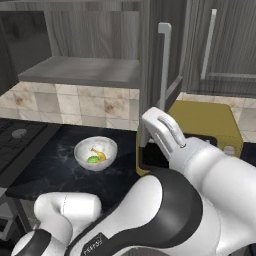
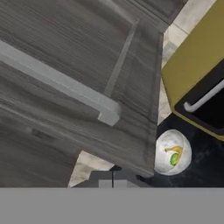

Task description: Open the cabinet. Pick the banana and kiwi from the cabinet and place them into the bowl. Then close the cabinet.

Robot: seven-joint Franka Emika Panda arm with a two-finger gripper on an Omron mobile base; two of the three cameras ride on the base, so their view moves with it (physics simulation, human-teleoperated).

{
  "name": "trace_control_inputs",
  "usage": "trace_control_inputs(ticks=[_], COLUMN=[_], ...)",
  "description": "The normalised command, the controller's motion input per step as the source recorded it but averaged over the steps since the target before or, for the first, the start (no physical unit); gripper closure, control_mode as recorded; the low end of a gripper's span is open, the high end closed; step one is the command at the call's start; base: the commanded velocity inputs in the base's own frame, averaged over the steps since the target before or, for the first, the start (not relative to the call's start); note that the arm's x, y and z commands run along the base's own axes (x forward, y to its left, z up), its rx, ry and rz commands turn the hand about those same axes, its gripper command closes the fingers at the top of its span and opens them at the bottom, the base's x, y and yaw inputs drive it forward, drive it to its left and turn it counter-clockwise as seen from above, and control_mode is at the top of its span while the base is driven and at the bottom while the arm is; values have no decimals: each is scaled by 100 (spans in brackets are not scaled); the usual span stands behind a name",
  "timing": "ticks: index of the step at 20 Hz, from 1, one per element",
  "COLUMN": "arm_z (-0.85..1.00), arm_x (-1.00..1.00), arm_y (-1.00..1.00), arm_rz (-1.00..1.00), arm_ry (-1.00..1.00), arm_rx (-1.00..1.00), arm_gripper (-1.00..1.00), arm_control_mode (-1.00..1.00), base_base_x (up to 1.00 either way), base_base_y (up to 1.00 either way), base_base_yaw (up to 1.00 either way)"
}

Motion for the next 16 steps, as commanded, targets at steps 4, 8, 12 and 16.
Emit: trace_control_inputs(ticks=[4, 8, 12, 16], arm_z=[-11, -12, -6, -2], arm_x=[35, 32, 20, 10], arm_y=[-14, -13, -16, -7], arm_rz=[0, 0, 0, 0], arm_ry=[-9, -9, -10, -12], arm_rx=[15, 13, 12, 9], arm_gripper=[100, 100, 100, 100], arm_control_mode=[-100, -100, -100, -100], base_base_x=[0, 0, 0, 0], base_base_y=[0, 0, 0, 0], base_base_yaw=[0, 0, 0, 0])
